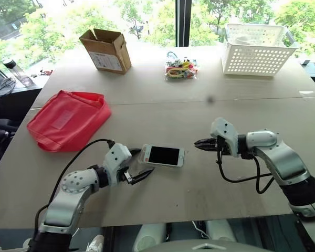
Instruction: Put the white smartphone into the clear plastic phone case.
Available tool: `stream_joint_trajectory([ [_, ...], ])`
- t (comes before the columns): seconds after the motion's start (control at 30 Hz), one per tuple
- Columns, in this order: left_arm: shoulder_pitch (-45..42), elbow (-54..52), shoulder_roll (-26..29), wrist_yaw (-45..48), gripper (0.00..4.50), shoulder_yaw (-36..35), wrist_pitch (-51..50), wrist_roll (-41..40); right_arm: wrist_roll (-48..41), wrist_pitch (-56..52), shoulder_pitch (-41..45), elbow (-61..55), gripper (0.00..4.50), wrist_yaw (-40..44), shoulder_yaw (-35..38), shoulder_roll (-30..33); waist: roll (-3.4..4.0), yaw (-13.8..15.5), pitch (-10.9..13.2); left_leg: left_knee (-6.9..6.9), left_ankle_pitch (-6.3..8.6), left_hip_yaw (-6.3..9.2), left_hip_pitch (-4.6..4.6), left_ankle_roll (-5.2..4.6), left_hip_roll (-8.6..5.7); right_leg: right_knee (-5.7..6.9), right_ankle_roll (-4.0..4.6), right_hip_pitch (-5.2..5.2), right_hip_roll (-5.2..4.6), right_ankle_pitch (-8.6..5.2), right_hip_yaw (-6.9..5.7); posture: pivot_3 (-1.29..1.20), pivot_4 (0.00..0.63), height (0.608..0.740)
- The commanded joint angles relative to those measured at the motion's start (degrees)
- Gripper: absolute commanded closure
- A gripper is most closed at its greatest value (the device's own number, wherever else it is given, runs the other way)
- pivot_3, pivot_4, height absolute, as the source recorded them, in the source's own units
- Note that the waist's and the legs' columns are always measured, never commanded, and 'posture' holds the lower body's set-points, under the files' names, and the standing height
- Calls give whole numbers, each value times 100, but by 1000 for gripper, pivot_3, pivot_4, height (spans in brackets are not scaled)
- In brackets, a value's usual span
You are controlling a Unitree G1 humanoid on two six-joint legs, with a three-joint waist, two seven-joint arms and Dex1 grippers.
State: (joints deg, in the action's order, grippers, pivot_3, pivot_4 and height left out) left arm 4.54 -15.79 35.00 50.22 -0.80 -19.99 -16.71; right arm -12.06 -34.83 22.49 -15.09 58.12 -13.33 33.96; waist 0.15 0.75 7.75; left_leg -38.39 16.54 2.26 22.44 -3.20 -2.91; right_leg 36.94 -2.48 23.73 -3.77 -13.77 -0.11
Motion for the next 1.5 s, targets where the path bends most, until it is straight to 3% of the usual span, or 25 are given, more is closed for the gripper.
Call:
stream_joint_trajectory([
  [0.03,-123,-19,-143,-111,0,454,-604,-54,-168,-156,-113,-445,4435,-170,227,102,2,17,-2,0,0,1,-2,0,0,0,0,-3,0,0,-1,0,150,733],
  [0.27,-1033,210,-675,-657,0,925,-1518,42,-319,-475,-329,-878,4435,-540,425,197,5,59,-5,-14,-1,12,-5,0,-6,3,0,-14,-3,1,-10,0,150,733],
  [0.57,-1601,356,-952,-669,0,1393,-1079,293,-514,-721,-528,-1245,4435,-835,625,438,0,64,-7,-22,-2,18,-2,0,-11,10,-2,-16,-5,1,-15,0,150,733],
  [0.7,-1430,119,-354,413,0,948,-816,-374,-753,-794,-581,-1453,4435,-750,608,480,-1,6,-6,-21,-2,20,6,0,-9,2,-2,-11,-2,0,-15,0,150,733],
  [0.87,-1559,556,462,1206,0,785,-165,-276,-715,-640,-629,-1336,4435,-817,456,438,-3,-12,5,-19,-3,22,8,2,2,-2,-1,-8,7,-1,-18,0,150,733],
  [1.1,-1926,292,1024,2578,0,819,-1094,-1371,-761,-708,-763,-1448,4435,-1090,531,346,-8,-5,8,-26,-2,30,24,0,-4,-10,-1,-7,3,0,-26,0,150,733],
  [1.17,-2090,309,969,2777,0,1017,-1369,-1537,-778,-702,-933,-1542,4435,-1139,573,390,-8,3,8,-24,-2,34,24,0,-4,-10,-2,-6,5,-1,-29,0,150,733],
  [1.5,-3031,1289,418,3443,0,2445,-1258,-733,-988,-993,-1572,-2183,4435,-1563,994,479,-11,-1,9,-37,-3,40,26,0,-5,1,-2,-10,13,-1,-36,0,150,733],
])
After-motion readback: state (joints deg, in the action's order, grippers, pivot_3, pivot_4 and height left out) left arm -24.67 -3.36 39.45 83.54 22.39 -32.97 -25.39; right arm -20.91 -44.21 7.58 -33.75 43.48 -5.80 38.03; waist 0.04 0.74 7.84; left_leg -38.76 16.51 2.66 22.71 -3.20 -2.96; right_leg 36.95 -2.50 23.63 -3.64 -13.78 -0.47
